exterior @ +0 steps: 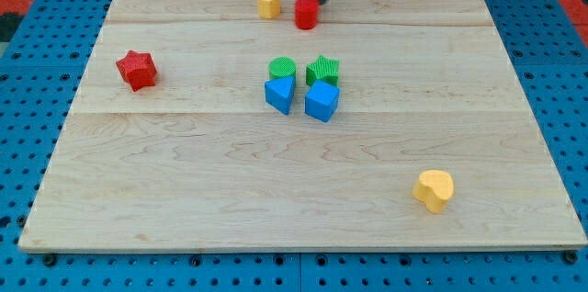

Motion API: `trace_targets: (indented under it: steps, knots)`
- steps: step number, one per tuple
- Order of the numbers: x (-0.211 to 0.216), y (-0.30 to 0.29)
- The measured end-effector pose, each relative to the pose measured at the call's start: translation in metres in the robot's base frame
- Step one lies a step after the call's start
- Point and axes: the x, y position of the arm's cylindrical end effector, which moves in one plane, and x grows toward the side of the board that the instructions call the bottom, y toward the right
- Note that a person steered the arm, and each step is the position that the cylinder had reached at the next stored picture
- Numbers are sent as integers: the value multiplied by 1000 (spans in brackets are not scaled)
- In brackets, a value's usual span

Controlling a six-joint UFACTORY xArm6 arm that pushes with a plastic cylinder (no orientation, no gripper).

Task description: Push the red circle into the hexagon

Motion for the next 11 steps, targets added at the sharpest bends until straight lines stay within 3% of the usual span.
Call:
trace_targets:
  steps: [1, 3, 4, 5, 6, 7, 8, 10, 11]
  knots:
    - [-21, -21]
    - [35, -127]
    - [18, -126]
    - [-22, -93]
    - [-27, -16]
    - [-3, 51]
    - [24, 45]
    - [34, -92]
    - [52, -113]
